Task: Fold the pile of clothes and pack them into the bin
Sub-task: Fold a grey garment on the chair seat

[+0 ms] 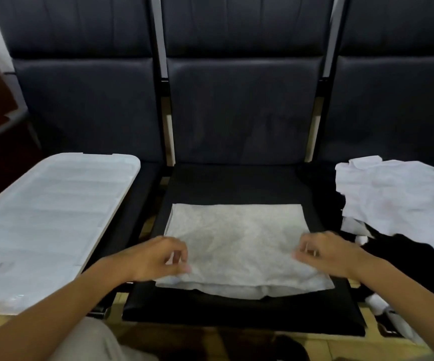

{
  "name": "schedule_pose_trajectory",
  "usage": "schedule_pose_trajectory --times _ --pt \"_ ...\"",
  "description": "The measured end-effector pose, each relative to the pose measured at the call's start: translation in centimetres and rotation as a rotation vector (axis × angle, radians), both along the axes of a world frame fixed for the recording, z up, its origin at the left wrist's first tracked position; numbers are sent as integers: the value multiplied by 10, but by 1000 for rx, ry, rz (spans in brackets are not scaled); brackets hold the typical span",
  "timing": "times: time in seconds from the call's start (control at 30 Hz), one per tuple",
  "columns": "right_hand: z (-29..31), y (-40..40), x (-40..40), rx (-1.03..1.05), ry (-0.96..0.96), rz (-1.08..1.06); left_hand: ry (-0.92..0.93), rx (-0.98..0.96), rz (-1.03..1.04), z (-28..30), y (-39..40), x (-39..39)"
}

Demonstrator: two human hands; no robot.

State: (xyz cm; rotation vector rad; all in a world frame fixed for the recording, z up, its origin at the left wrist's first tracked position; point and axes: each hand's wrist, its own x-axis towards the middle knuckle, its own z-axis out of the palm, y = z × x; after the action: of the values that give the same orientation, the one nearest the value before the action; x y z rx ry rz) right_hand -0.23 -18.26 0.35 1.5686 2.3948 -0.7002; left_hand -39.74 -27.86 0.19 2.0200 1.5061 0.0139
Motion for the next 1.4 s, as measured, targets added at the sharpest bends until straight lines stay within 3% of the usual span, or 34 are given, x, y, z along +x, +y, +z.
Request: schedule_pose_trajectory --times 0.07,0.2,0.33,0.43,0.6,0.77,0.83,0.97,1.13,1.2,1.3,1.4 --pt "-3 5 -2 36 -78 -140 -76 68 34 2 21 15" --pt "-29 2 -13 -104 -160 -399 -86 105 20 -1 77 72" --pt "-47 12 -24 -65 -230 -427 11 127 -57 -14 142 153" --pt "-42 16 -13 -104 -167 -418 132 105 -118 -26 183 205" --pt "-37 26 31 -274 67 -520 168 -70 -34 -47 237 258" --pt "-16 34 66 -204 207 -603 -112 78 -142 -30 259 279" --pt "3 38 72 -200 265 -600 -142 170 -235 -11 261 274" --pt "45 30 52 -385 618 -508 89 384 -433 35 248 240" --pt "51 4 -39 -567 773 -231 423 617 -525 67 208 142" --pt "43 -10 -83 -603 813 -178 558 557 -492 64 186 99" --pt "33 -23 -119 -766 778 -82 913 336 -439 48 150 46" --pt "21 -13 -118 -610 610 -131 1003 232 -349 29 132 27"
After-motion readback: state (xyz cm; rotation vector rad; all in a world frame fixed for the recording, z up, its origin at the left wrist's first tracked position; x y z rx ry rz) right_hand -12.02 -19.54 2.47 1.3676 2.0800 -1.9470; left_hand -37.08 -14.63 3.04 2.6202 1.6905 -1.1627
